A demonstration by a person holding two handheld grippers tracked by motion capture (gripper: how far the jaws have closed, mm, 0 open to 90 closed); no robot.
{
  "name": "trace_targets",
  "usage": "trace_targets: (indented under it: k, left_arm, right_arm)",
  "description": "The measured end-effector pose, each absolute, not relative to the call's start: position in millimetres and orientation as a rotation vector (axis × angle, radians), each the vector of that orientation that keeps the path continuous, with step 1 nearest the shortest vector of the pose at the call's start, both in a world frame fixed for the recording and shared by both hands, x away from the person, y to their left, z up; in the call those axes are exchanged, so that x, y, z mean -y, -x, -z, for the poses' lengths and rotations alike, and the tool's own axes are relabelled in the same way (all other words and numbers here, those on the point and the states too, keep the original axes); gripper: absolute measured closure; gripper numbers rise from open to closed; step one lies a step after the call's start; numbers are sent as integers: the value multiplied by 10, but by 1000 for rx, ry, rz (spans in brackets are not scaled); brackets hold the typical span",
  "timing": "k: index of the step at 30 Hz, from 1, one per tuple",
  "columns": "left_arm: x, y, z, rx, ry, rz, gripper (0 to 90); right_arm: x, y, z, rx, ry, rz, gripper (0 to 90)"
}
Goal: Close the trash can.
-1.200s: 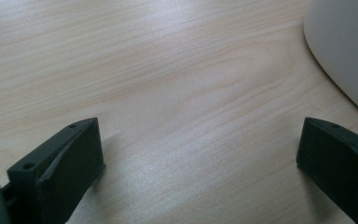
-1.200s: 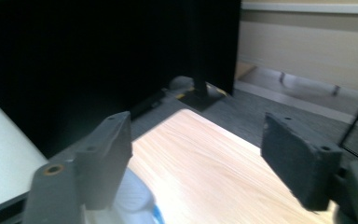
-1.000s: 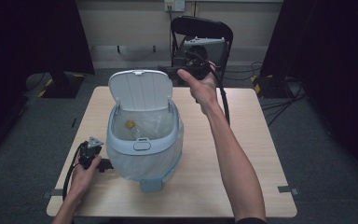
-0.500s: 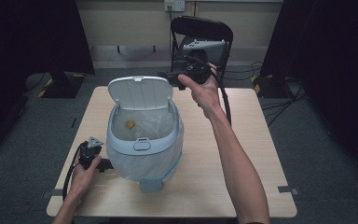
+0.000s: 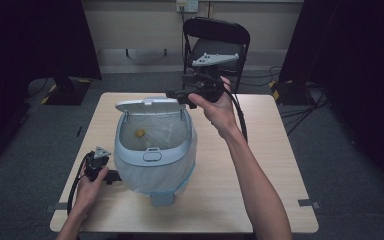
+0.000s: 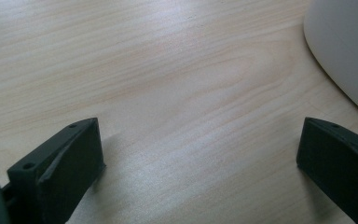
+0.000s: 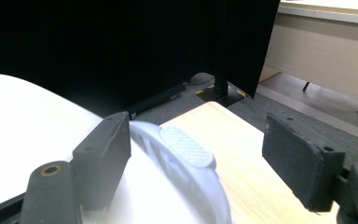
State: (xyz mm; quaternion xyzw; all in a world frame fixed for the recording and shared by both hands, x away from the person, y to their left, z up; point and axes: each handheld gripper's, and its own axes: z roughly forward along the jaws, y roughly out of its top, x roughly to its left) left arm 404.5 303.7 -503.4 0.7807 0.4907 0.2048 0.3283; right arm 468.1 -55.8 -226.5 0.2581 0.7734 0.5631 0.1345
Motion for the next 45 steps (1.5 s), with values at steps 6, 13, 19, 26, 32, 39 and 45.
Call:
trace_targets:
  k: [6, 13, 19, 26, 32, 39, 45]
  left_arm:
    - [-3036, -4045, 5034, -1285, -2043, -536, 0]
    - [-3037, -4045, 5034, -1285, -2044, -536, 0]
    - [-3037, -4045, 5034, -1285, -2044, -538, 0]
    - [-3037, -4045, 5034, -1285, -2044, -538, 0]
    - [-3037, -4045, 5034, -1285, -2043, -536, 0]
    - [-3037, -4045, 5034, -1285, -2043, -536, 0]
    - [-3036, -4043, 5034, -1286, -2043, -537, 0]
  right_arm:
    - [546, -4545, 2351, -2256, -734, -1611, 233]
    - [534, -4431, 2467, -2280, -731, -1608, 219]
    - [538, -4358, 2587, -2290, -744, -1608, 217]
    - [500, -4269, 2680, -2320, -735, -1584, 217]
    - [412, -4144, 2741, -2375, -684, -1563, 202]
    - [312, -3933, 2770, -2369, -615, -1551, 200]
    - [280, -3826, 2804, -2343, -592, -1565, 204]
